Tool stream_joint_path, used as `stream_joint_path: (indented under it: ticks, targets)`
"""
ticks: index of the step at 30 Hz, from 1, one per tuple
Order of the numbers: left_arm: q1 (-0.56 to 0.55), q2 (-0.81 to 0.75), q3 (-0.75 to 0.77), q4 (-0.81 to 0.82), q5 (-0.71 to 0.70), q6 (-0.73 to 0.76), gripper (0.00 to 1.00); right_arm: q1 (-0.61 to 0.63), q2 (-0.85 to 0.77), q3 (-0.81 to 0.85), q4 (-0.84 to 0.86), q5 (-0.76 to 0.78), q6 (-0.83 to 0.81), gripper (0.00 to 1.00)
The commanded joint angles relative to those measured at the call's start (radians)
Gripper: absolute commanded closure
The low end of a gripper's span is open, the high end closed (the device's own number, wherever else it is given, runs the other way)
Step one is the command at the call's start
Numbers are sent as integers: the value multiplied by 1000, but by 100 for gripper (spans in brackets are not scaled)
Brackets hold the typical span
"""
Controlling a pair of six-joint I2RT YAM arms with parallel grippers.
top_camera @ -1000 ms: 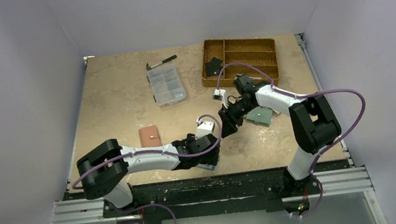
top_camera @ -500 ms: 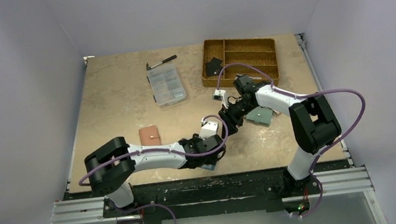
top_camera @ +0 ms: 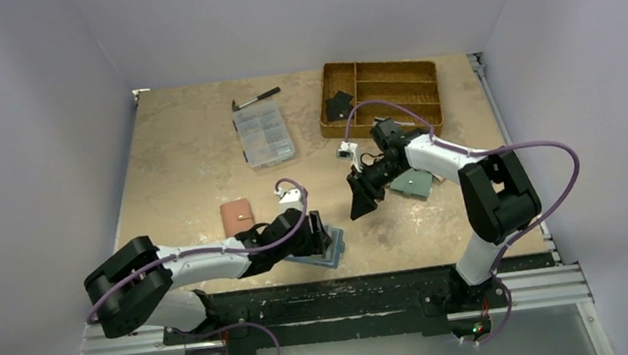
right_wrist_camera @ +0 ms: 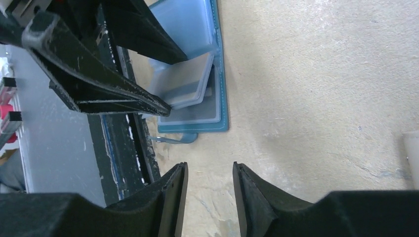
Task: Take the credit cards out of the card holder
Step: Pick up the card holder from the center of the board.
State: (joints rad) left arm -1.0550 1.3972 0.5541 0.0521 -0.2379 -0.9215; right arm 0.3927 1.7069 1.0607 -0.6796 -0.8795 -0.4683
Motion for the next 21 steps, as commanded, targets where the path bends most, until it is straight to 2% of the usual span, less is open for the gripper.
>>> stream_joint_path:
  ticks: [1,4,9,12,15,21]
  targets:
    - [50,-15,-93,214,155,-71,62,21,-36,-3,37,-62,52,58]
    - [60,-1,-122,292,196,-96,63,43,-25,-6,60,-75,83,64]
    - [72,33,-158,412,229,-150,64,68,-11,-6,71,-102,102,65]
    - [82,59,-184,488,233,-191,65,87,-6,4,39,-103,47,61]
    - [90,80,-205,541,233,-224,67,96,-5,22,9,-79,9,52]
    - [96,105,-218,593,244,-236,67,96,-9,-2,105,-25,126,49]
